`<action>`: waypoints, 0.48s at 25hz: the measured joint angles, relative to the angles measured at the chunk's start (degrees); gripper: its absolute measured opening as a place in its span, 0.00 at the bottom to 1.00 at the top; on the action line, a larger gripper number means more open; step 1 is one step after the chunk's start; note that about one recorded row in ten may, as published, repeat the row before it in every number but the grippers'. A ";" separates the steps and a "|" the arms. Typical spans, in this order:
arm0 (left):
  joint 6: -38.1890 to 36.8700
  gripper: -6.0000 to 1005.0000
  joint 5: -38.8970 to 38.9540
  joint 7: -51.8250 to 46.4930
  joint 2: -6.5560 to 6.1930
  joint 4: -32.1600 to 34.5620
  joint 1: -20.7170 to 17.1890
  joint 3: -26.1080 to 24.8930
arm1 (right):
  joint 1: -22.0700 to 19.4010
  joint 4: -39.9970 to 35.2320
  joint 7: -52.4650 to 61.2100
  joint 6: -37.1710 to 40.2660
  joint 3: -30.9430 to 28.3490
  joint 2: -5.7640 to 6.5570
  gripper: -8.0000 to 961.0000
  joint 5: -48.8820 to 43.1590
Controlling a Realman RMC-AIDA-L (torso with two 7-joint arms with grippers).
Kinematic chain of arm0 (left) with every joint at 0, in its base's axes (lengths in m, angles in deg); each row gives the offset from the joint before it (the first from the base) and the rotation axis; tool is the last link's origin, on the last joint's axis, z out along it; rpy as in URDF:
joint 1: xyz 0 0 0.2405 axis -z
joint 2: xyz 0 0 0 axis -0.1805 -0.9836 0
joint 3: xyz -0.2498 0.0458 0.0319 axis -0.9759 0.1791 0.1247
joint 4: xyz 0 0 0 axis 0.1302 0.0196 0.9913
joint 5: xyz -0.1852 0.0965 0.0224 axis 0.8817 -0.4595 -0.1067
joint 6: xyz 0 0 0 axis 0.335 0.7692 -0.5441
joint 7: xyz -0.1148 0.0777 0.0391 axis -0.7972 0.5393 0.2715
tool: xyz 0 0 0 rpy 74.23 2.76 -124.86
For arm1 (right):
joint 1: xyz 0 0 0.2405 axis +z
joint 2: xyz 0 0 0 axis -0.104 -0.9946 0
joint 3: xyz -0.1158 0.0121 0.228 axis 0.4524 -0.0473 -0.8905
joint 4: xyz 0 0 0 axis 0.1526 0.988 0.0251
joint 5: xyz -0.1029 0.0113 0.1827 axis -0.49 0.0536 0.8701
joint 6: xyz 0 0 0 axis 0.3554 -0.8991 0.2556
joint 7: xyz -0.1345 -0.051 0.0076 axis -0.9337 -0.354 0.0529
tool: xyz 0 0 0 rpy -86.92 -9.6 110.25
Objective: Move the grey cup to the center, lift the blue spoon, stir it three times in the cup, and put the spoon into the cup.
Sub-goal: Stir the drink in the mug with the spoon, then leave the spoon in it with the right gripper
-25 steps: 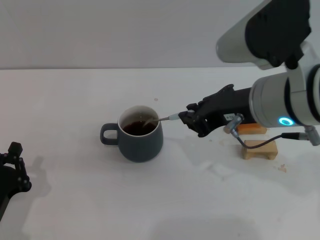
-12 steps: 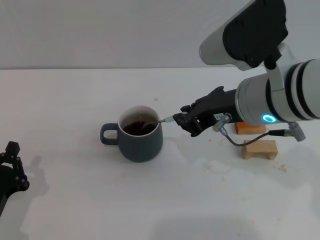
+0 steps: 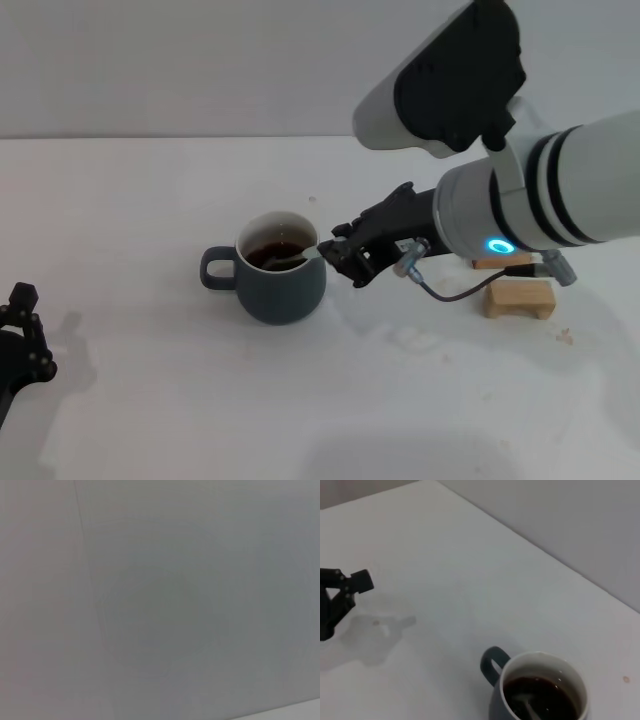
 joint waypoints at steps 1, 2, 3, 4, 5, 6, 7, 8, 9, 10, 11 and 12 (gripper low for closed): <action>0.00 0.00 0.00 -0.01 0.00 0.04 0.00 0.00 | 0.31 -0.32 0.07 0.30 0.21 0.00 0.19 0.01; 0.00 0.00 0.00 -0.01 0.00 0.08 0.00 0.00 | 0.59 -0.82 0.10 0.65 0.36 0.00 0.19 0.04; 0.00 0.00 0.00 -0.02 0.00 0.15 0.00 0.00 | 0.92 -1.46 0.13 1.02 0.49 0.00 0.19 0.06; 0.00 0.00 0.00 -0.02 0.00 0.21 0.00 0.00 | 1.31 -2.13 0.14 1.40 0.56 0.00 0.19 0.09; 0.00 0.00 0.00 -0.04 0.00 0.28 0.00 0.00 | 1.63 -2.81 0.14 1.69 0.61 -0.02 0.19 0.11; 0.00 0.00 0.00 -0.06 0.00 0.32 0.00 0.00 | 2.01 -3.58 0.12 2.15 0.70 -0.04 0.19 0.14; 0.00 0.00 0.00 -0.08 0.00 0.36 0.00 0.00 | 2.32 -4.09 0.12 2.49 0.81 -0.05 0.19 0.16; 0.00 0.00 0.00 -0.10 0.00 0.39 0.00 -0.02 | 2.83 -4.87 0.12 2.98 0.97 -0.08 0.19 0.20; 0.00 0.00 0.00 -0.11 0.00 0.43 0.00 -0.04 | 3.13 -5.21 0.12 3.21 1.05 -0.08 0.19 0.22; 0.00 0.00 0.00 -0.11 0.00 0.45 0.00 -0.05 | 3.40 -5.48 0.12 3.37 1.11 -0.08 0.19 0.22; 0.00 0.00 0.00 -0.11 0.00 0.46 0.00 -0.05 | 3.79 -5.83 0.12 3.64 1.18 -0.09 0.19 0.24; 0.00 0.00 0.00 -0.11 0.00 0.46 0.00 -0.07 | 4.06 -6.10 0.08 3.91 1.18 -0.09 0.19 0.25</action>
